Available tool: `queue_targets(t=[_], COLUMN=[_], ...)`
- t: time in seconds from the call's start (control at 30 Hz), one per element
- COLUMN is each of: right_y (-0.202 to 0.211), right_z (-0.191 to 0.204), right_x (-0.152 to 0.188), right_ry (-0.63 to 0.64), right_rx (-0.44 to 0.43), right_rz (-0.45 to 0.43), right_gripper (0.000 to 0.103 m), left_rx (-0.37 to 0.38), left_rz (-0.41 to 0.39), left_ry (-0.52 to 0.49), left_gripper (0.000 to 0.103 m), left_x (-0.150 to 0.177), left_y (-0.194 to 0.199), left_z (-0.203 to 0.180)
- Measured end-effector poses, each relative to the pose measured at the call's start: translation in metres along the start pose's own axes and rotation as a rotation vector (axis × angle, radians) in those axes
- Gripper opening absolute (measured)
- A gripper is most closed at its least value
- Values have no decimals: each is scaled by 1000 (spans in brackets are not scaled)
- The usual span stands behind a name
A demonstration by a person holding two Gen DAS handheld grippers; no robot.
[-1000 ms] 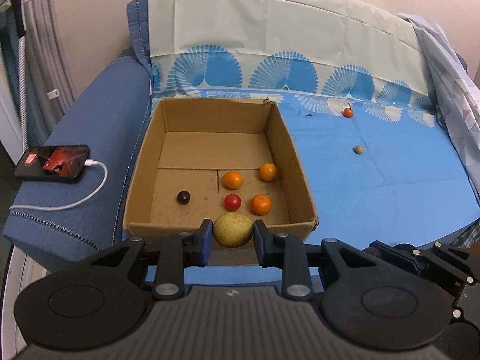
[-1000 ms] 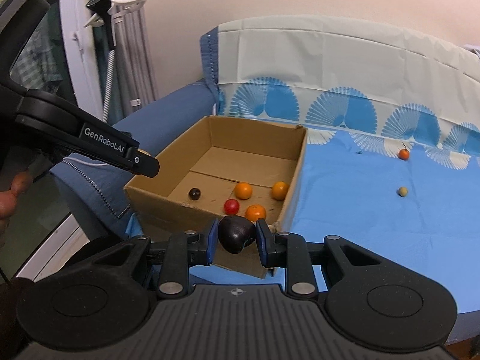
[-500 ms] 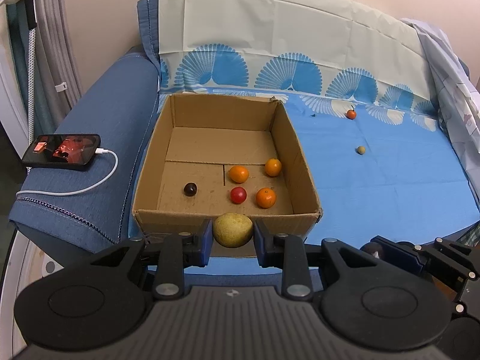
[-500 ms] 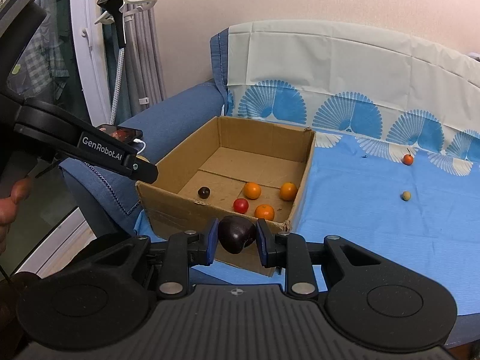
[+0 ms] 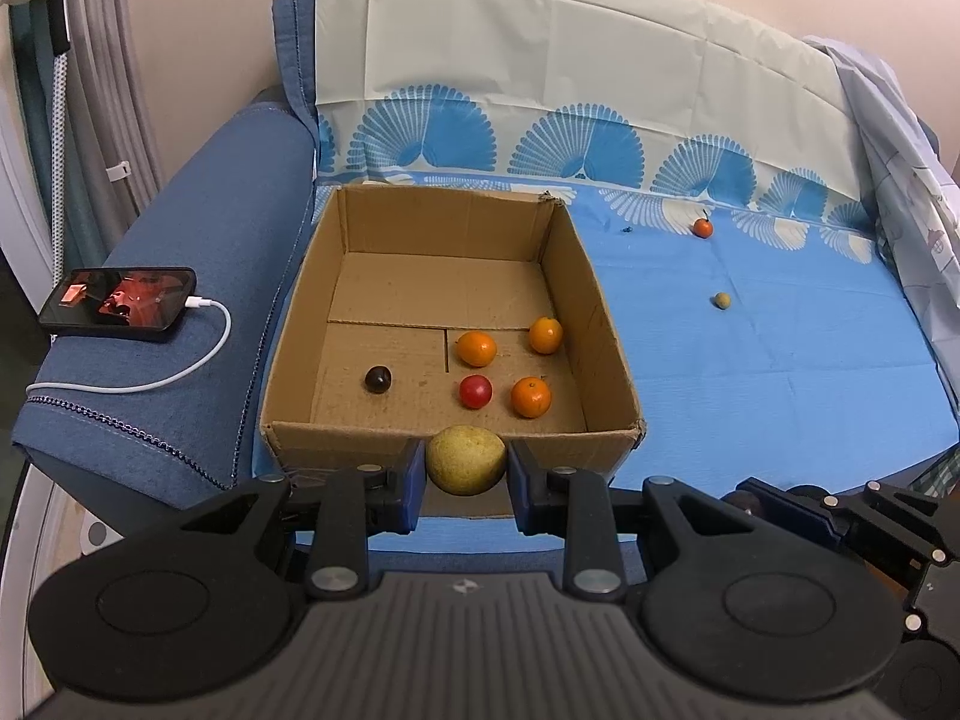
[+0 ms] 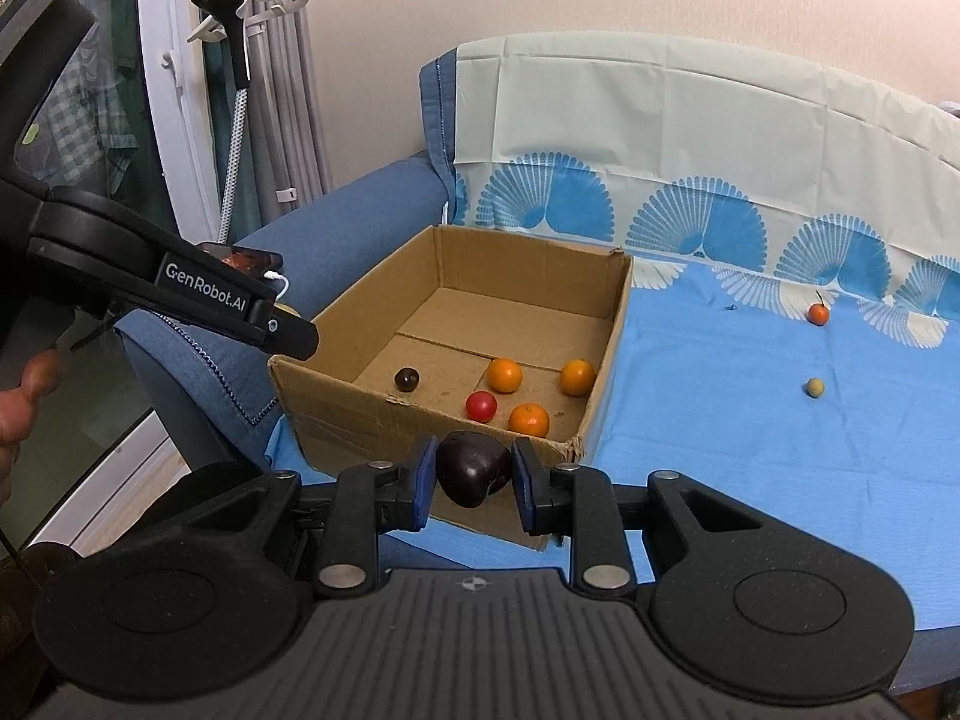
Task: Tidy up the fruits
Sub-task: 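Lower the held pear and plum toward the box interior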
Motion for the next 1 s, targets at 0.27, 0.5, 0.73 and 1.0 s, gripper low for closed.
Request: queue_targets(t=[0.27, 0.5, 0.73, 1.0], right_y=[-4, -9, -17, -29], right_z=[0, -2, -2, -6], right_x=[-1, 0, 1, 1], right_ry=[-2, -4, -7, -17], right_rx=[0, 3, 6, 21], right_rz=[11, 24, 41, 59], right_gripper=[28, 28, 28, 28], left_rx=[0, 0, -1, 0], left_rz=[8, 20, 35, 52], left_ry=[5, 13, 22, 32], left_gripper=[32, 32, 32, 32], left_x=[0, 0, -2, -5], left_y=[-5, -11, -18, -31], left_z=[0, 3, 4, 8])
Point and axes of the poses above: each gripper's, at about its wrist camera, not at the fingertips, and y roughly against the way its jaws point, z to its left, x to its underside, the point moved 9 cm from there along -y, roughly the way its jaws point, and after that the axes turned 2 degrees about x, right-handed, at the moved point
